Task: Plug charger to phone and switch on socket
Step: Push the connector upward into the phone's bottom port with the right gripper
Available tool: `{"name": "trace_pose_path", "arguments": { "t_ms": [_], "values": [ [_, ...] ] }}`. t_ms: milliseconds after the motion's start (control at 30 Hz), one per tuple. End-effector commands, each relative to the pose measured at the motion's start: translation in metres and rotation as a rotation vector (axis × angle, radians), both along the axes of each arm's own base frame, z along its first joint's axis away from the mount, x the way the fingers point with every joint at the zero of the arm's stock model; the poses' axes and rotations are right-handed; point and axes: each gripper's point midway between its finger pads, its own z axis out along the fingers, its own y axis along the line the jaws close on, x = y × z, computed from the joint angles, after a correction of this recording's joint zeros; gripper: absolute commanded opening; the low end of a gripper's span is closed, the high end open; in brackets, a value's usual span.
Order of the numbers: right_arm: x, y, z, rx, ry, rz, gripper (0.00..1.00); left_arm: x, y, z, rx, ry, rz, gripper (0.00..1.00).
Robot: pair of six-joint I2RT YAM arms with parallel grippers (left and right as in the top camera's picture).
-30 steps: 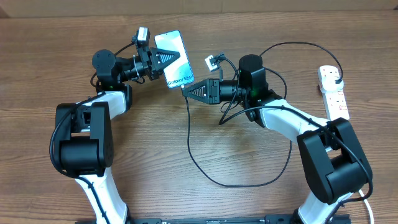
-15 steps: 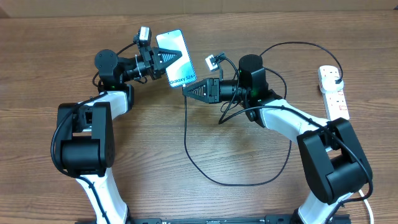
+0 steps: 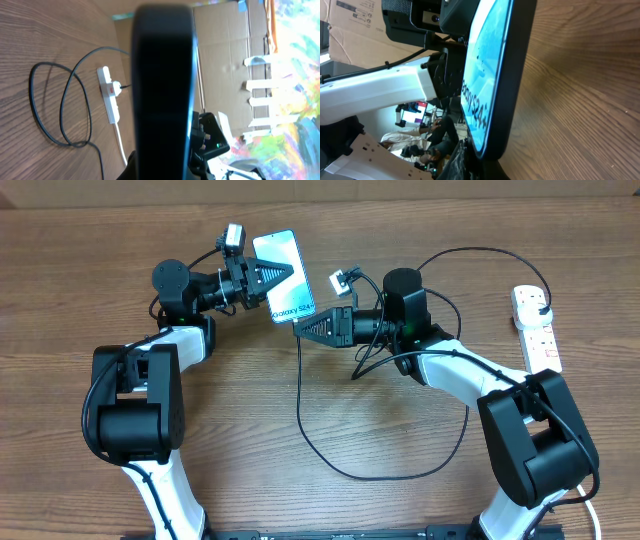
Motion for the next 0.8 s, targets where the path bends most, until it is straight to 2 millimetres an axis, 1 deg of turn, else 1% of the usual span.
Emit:
{"name": "trace_pose_path", "arguments": {
  "t_ms": [0,400,767],
  "values": [
    [0.011,-0.01,0.002,-0.005,-0.003,-0.053,0.04,-0.014,-0.009,0.008,0.028,-0.083,-0.096,0.04],
    [0.013,-0.01,0.001,-0.009,0.001,-0.069,0.04,-0.023,-0.011,0.005,0.042,-0.105,-0.145,0.04],
    [0.02,-0.011,0.001,-0.017,-0.01,-0.105,0.04,-0.029,-0.023,0.005,0.038,-0.07,-0.18,0.04]
  ]
}}
